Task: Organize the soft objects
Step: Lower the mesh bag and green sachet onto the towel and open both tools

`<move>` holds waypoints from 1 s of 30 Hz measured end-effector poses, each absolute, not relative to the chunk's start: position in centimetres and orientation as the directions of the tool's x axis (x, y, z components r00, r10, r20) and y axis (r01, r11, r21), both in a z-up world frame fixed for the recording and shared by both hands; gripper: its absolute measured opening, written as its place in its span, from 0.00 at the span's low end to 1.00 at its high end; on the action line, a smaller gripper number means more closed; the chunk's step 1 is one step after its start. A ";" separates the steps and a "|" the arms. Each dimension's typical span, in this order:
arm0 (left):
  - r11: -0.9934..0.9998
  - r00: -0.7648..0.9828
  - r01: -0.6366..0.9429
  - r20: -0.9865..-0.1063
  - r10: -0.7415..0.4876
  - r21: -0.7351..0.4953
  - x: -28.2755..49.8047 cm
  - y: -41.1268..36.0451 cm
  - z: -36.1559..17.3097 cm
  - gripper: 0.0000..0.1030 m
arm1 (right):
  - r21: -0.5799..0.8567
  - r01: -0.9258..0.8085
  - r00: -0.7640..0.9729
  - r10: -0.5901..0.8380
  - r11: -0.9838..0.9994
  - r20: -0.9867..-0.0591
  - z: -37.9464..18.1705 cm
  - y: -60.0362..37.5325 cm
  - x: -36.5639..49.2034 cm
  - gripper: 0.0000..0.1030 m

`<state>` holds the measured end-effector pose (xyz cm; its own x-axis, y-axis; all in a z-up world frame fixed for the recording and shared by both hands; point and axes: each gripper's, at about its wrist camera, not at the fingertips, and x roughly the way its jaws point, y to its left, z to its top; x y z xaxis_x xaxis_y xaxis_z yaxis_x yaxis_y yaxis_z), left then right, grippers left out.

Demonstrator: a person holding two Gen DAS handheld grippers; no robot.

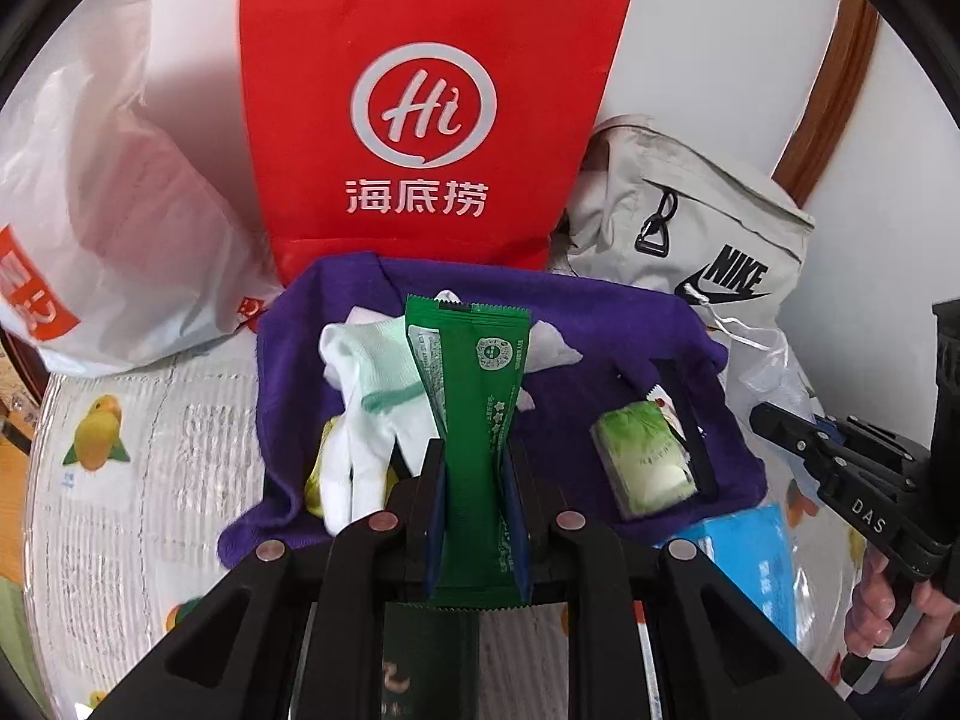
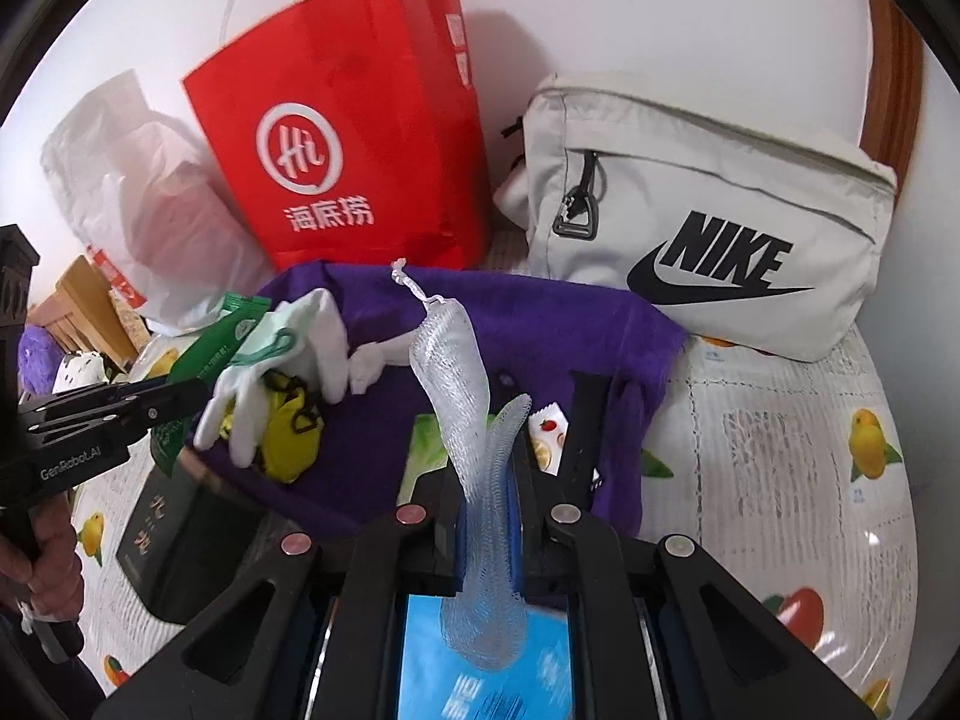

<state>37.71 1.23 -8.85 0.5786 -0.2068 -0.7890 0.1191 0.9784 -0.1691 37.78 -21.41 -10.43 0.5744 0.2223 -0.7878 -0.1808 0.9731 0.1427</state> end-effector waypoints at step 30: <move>0.972 0.506 0.131 -0.830 -0.237 -0.197 43.0 -1.8 -13.0 0.21 | 0.173 -0.218 0.489 0.261 0.961 -0.832 -14.9 -22.1 43.3 0.63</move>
